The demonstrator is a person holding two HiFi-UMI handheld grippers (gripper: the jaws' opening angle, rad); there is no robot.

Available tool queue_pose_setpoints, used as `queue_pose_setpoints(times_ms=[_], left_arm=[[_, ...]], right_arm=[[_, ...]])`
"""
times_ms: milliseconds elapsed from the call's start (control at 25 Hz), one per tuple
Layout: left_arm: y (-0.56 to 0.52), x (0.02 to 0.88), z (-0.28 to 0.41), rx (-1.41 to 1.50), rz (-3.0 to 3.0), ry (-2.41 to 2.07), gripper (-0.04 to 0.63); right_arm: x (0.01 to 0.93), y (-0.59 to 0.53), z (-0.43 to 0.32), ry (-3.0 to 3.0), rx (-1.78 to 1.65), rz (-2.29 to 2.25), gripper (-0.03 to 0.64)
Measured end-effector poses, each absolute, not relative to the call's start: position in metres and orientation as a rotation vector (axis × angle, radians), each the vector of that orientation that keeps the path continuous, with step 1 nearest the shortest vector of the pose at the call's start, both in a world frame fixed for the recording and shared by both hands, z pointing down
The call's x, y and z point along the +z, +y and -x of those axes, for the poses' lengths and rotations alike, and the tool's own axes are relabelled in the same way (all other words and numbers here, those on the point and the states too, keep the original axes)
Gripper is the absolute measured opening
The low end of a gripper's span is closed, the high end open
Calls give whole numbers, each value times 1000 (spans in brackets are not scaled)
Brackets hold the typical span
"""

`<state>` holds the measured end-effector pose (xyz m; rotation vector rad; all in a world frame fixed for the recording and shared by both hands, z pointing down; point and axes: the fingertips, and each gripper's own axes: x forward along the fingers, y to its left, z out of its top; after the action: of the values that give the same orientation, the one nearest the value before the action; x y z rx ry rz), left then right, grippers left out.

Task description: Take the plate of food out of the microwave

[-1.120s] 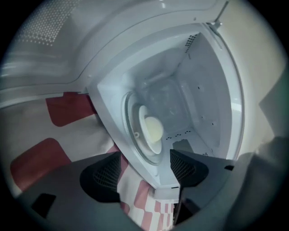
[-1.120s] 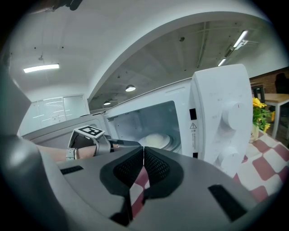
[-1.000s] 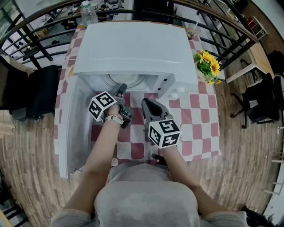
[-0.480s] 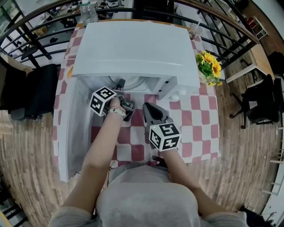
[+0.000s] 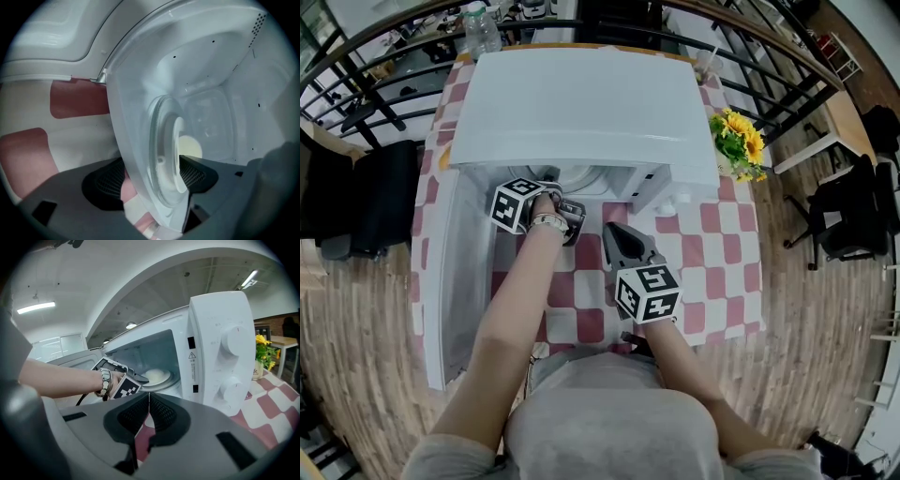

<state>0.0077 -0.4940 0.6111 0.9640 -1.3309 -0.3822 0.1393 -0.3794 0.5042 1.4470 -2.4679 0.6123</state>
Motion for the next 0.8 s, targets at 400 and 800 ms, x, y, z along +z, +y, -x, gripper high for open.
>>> queue_pose_setpoints(times_ms=[400, 800], left_arm=[[-490, 612, -7, -392, -953, -1293, 336], [-481, 608, -8, -403, -985, -1262, 276]], right_arm=[[503, -376, -133, -2476, 610, -1444, 26], [498, -370, -130, -2488, 589, -1440, 26]])
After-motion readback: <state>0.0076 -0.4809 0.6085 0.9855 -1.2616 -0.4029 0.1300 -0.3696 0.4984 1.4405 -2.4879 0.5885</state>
